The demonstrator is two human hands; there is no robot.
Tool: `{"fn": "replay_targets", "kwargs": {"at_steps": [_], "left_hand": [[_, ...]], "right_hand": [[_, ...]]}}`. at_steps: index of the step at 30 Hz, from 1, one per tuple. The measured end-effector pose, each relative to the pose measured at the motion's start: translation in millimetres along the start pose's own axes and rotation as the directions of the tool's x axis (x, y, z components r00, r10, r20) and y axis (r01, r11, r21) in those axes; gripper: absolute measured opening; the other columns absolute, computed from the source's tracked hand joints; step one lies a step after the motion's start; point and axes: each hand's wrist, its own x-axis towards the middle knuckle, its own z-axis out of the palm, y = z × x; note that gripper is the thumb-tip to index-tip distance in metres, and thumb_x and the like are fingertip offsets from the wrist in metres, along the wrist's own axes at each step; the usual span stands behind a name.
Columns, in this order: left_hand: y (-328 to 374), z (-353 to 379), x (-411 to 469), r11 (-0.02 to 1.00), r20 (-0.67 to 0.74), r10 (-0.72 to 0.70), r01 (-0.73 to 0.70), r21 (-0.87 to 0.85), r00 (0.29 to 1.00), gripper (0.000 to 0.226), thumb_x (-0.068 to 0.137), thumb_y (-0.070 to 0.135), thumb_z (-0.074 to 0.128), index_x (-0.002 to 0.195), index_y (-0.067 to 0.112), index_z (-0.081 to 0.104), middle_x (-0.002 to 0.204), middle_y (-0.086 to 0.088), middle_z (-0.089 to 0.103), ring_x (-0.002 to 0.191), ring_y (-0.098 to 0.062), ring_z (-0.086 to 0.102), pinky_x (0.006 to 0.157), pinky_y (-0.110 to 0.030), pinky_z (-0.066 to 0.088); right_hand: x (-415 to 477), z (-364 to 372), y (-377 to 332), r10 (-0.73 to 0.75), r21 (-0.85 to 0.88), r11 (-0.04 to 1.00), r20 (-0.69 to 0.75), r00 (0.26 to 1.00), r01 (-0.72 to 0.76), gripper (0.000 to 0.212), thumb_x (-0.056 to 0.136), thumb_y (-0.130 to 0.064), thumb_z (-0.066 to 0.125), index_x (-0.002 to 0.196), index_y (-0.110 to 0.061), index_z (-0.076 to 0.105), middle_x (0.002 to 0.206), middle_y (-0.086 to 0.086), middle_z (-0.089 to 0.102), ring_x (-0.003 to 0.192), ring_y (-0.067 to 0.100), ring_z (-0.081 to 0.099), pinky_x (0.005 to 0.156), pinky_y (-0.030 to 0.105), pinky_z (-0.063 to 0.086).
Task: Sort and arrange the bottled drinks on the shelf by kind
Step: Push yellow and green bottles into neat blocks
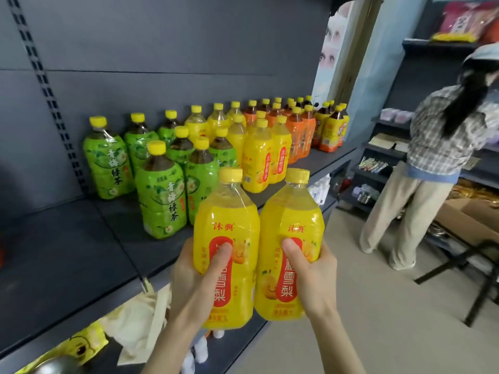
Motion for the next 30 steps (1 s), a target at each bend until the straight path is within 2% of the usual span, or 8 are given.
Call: {"fn": "replay_targets", "kwargs": {"at_steps": [2,5,10,14,18,22,27,30], "left_hand": [[-1,27,17,1.0,0.02,0.01,-0.01,0.001,1.0,0.071,0.051,0.082,0.063,0.105,0.037,0.061,0.095,0.008,0.072,0.085,-0.013,0.07,0.072,-0.035,0.055],[-7,64,47,0.999,0.031,0.042,-0.042,0.017,0.999,0.062,0.057,0.075,0.063,0.105,0.036,0.061,0.095,0.008,0.072,0.086,-0.012,0.07,0.073,-0.035,0.055],[-28,119,106,0.997,-0.022,0.07,-0.07,0.017,0.997,0.082,0.048,0.087,0.061,0.109,0.033,0.061,0.095,0.01,0.072,0.084,-0.011,0.07,0.07,-0.03,0.056],[-43,156,153,0.993,-0.106,0.109,-0.102,0.064,0.988,0.079,0.05,0.089,0.058,0.104,0.032,0.061,0.092,0.018,0.07,0.083,-0.003,0.067,0.065,-0.016,0.052],[-59,182,195,0.987,-0.183,0.121,-0.098,0.13,0.976,0.074,0.051,0.088,0.057,0.103,0.035,0.059,0.091,0.018,0.069,0.083,0.003,0.065,0.069,-0.02,0.05],[-72,200,221,0.974,-0.281,0.111,-0.049,0.219,0.953,0.092,0.049,0.089,0.055,0.116,0.026,0.056,0.098,0.015,0.065,0.086,0.005,0.063,0.073,-0.026,0.051],[-86,222,244,0.961,-0.421,0.14,-0.021,0.274,0.896,0.11,0.042,0.094,0.054,0.122,0.018,0.05,0.103,0.008,0.064,0.092,-0.006,0.062,0.077,-0.032,0.051],[-96,237,248,0.962,-0.518,0.132,0.017,0.274,0.845,0.108,0.041,0.093,0.056,0.122,0.023,0.047,0.106,0.006,0.063,0.094,-0.007,0.062,0.075,-0.029,0.05]], "right_hand": [[24,-16,1,-0.009,0.004,1.0,-0.005,1.0,0.009,0.063,0.049,-0.056,0.074,0.099,-0.019,0.065,0.084,-0.006,0.075,0.074,0.014,0.073,0.056,0.019,0.054],[66,-32,4,-0.027,0.021,0.999,-0.008,1.0,0.027,0.061,0.051,-0.055,0.074,0.1,-0.02,0.065,0.086,-0.006,0.075,0.076,0.015,0.073,0.058,0.02,0.055],[147,-46,17,-0.069,0.011,0.998,0.012,0.998,0.069,0.065,0.052,-0.055,0.076,0.104,-0.017,0.064,0.088,-0.007,0.075,0.077,0.013,0.073,0.058,0.019,0.054],[216,-49,30,-0.048,-0.002,0.999,0.049,0.998,0.048,0.067,0.051,-0.058,0.076,0.105,-0.019,0.065,0.089,-0.006,0.075,0.079,0.013,0.073,0.06,0.021,0.055],[277,-45,47,-0.01,0.0,1.0,0.087,0.996,0.01,0.071,0.048,-0.062,0.075,0.105,-0.021,0.064,0.091,-0.004,0.075,0.081,0.014,0.072,0.061,0.024,0.057],[325,-39,63,0.02,0.007,1.0,0.159,0.987,-0.022,0.071,0.048,-0.063,0.076,0.105,-0.023,0.061,0.09,-0.008,0.074,0.081,0.014,0.072,0.061,0.024,0.056],[375,-30,80,0.044,0.027,0.998,0.297,0.954,-0.054,0.072,0.05,-0.063,0.079,0.108,-0.023,0.062,0.093,-0.008,0.074,0.084,0.012,0.072,0.065,0.026,0.058],[398,-27,88,0.038,0.049,0.997,0.391,0.92,-0.062,0.073,0.053,-0.058,0.08,0.114,-0.025,0.06,0.099,-0.003,0.073,0.089,0.015,0.071,0.073,0.034,0.059]]}}
